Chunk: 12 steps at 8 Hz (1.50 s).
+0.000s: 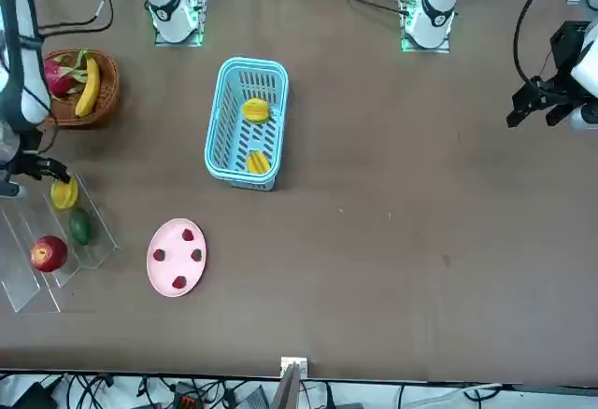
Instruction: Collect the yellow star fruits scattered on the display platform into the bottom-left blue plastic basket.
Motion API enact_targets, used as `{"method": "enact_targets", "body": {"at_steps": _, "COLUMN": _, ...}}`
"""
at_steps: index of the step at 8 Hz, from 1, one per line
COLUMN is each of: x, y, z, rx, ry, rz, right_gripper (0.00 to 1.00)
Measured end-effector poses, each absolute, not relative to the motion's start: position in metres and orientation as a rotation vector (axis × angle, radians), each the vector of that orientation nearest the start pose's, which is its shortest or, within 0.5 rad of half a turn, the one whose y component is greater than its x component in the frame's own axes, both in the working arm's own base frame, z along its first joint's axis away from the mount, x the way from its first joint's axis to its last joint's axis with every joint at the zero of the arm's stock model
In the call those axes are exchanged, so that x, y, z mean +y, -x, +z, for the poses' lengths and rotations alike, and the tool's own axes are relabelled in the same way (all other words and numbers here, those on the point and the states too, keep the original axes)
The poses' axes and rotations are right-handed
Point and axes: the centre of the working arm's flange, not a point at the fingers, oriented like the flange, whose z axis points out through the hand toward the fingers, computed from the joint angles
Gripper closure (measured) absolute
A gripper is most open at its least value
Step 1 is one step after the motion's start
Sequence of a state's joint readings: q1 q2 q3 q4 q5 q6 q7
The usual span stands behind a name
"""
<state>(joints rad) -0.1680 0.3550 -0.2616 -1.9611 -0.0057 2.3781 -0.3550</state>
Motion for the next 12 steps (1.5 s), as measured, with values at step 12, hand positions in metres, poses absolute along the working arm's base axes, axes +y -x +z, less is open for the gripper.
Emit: {"method": "enact_targets", "body": {"at_steps": 12, "x": -0.277, "y": -0.561, "z": 0.271, "rx": 0.160, "ry": 3.185, "rz": -0.037, "right_gripper": 0.12}}
